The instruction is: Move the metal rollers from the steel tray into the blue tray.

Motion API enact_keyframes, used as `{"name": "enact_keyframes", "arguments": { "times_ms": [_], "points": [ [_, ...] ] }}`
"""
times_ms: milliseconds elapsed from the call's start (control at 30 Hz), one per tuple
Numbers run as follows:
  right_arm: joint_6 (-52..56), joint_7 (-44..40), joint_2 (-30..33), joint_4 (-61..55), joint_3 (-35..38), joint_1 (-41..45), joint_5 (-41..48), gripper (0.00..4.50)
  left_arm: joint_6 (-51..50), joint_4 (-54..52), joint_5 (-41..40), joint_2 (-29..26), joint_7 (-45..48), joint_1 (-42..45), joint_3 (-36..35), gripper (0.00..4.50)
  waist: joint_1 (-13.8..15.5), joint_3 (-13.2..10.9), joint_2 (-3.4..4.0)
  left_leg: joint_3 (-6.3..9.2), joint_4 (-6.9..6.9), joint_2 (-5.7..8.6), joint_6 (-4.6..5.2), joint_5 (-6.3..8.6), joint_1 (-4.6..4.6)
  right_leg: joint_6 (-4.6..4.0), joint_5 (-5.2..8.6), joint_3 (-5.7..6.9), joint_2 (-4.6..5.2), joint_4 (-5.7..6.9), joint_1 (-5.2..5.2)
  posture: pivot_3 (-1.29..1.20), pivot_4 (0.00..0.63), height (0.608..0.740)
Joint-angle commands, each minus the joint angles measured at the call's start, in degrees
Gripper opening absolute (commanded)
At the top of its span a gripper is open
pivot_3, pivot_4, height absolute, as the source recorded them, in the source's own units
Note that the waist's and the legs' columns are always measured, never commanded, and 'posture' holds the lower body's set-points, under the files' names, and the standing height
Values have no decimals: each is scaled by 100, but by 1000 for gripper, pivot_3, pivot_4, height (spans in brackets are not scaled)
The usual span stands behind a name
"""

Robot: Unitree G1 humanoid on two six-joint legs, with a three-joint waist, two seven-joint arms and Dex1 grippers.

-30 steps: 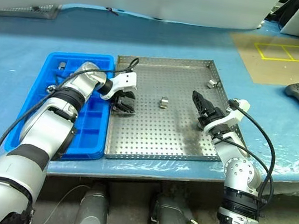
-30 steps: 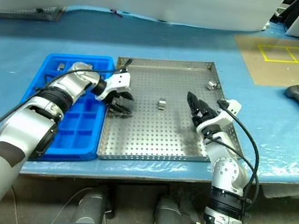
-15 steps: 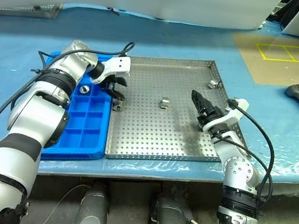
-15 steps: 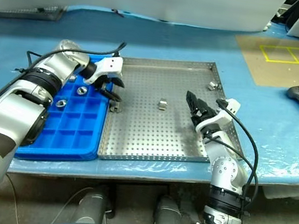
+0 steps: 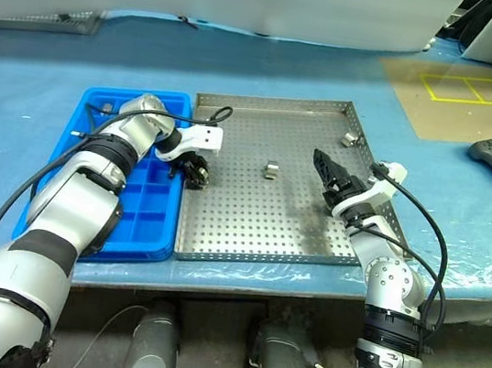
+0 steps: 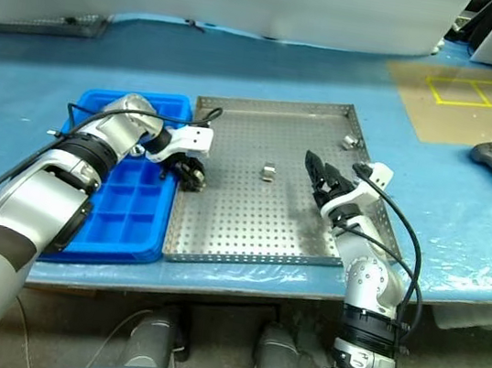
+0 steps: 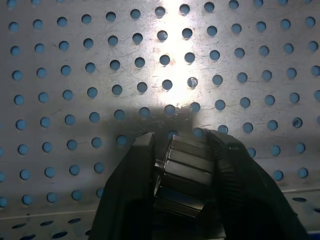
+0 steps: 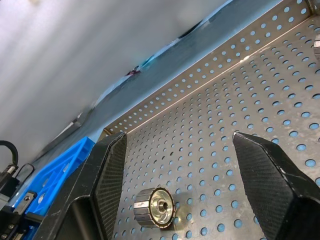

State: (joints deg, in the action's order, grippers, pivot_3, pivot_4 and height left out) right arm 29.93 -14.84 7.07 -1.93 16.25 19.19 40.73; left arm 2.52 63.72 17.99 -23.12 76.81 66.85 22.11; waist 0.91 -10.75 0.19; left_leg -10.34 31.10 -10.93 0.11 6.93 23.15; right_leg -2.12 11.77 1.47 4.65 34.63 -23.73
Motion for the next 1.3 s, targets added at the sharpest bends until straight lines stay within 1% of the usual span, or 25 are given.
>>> {"name": "enact_keyframes", "arguments": {
  "times_ms": [33,133,167,233,300,367,433,500,567,633,700,800,867,967,1100,1233,1300],
  "points": [
    [-110,-34,-10,-127,60,11,46,3526,-169,137,-224,169,-227,36,-265,1228,14,0,0,0,1,1,0,0,1,3,2,0,1,0,1,-341,150,740],
    [-89,-102,-54,25,4,126,53,3526,-648,-27,-774,343,-293,189,-833,1228,72,-2,-4,1,1,6,0,0,8,0,0,1,6,0,0,-310,150,740],
    [-76,-157,-74,152,-30,246,58,3526,-911,-132,-1029,356,-346,250,-1104,1228,80,-3,-4,1,2,7,0,0,14,0,0,2,8,-1,-4,-258,150,740],
    [-61,-251,-95,356,-81,444,48,3526,-1271,-345,-1347,323,-390,291,-1446,1228,86,-7,-11,3,6,9,3,2,29,-2,-1,3,10,-1,-18,-223,150,740],
    [-24,-420,-121,721,-130,763,69,3526,-1477,-829,-1777,231,-526,151,-1880,1228,83,-8,-12,5,9,6,7,-1,65,-7,-5,5,9,6,-57,-150,150,740],
    [-2,-624,-154,1156,-185,1107,65,3526,-2070,-1639,-2220,161,-707,-232,-2270,1228,96,-8,-12,7,7,6,8,-1,82,-7,-6,15,1,8,-75,-91,150,740],
    [0,-801,-185,1505,-239,1357,18,3526,-2602,-2636,-2446,22,-835,-801,-2412,1228,133,-6,-10,11,-4,1,7,-2,89,-20,2,25,-9,10,-87,-27,150,740],
    [12,-1000,-242,1858,-332,1599,-37,3526,-3344,-3721,-2799,-158,-1125,-1412,-2735,1228,145,-6,-8,11,-9,-6,9,-1,85,-30,9,27,-15,11,-87,61,150,740],
    [3,-1181,-288,2152,-414,1773,-109,3526,-4123,-4746,-3235,-376,-1207,-1951,-2967,1228,193,-6,-9,18,-12,-13,16,-4,99,-41,16,39,-21,14,-93,109,150,740],
    [-37,-1406,-362,2579,-534,2006,-233,3526,-4855,-5815,-3688,-805,-1190,-2619,-3274,1228,285,-7,-10,22,-7,-55,14,-5,137,-46,19,69,-25,15,-117,167,150,740],
    [-81,-1602,-427,2937,-611,2208,-340,3526,-5307,-6565,-4028,-1224,-1241,-3167,-3622,1228,366,-7,-9,25,3,-72,2,-12,183,-49,20,92,-35,18,-152,238,150,740],
    [-111,-1862,-524,3368,-656,2472,-449,3526,-5535,-7305,-4214,-1776,-1570,-3917,-4215,1228,520,-11,-2,31,4,-77,-31,-12,194,-65,29,134,-36,25,-146,302,150,740],
    [-123,-2027,-589,3642,-677,2623,-528,3526,-5590,-7721,-4301,-1962,-1794,-4469,-4644,1228,650,-15,8,34,-2,-87,-47,-21,186,-70,33,155,-35,25,-129,334,150,740],
    [-183,-2216,-657,3946,-700,2788,-644,3526,-5695,-8317,-4570,-1933,-2053,-5125,-5027,1228,818,-17,12,36,-2,-87,-52,-23,171,-68,35,158,-29,24,-108,351,150,740],
    [-258,-2336,-746,4179,-625,2921,-716,3526,-5636,-8824,-4803,-1643,-2517,-5903,-5360,1228,1000,-17,12,48,-2,-88,-56,-26,156,-67,35,161,-23,30,-86,378,150,740],
    [-301,-2401,-781,4253,-617,2918,-786,3526,-5503,-9052,-4912,-1514,-2744,-6403,-5227,1228,1095,-17,12,59,-16,-91,-63,-28,115,-60,39,161,-23,35,-58,370,150,740],
    [-285,-2406,-772,4218,-595,2888,-796,3526,-5422,-9002,-4900,-1560,-2818,-6544,-5166,1228,1099,-16,11,77,-25,-90,-65,-29,96,-30,56,158,-24,35,-50,367,150,740]
  ]
}}
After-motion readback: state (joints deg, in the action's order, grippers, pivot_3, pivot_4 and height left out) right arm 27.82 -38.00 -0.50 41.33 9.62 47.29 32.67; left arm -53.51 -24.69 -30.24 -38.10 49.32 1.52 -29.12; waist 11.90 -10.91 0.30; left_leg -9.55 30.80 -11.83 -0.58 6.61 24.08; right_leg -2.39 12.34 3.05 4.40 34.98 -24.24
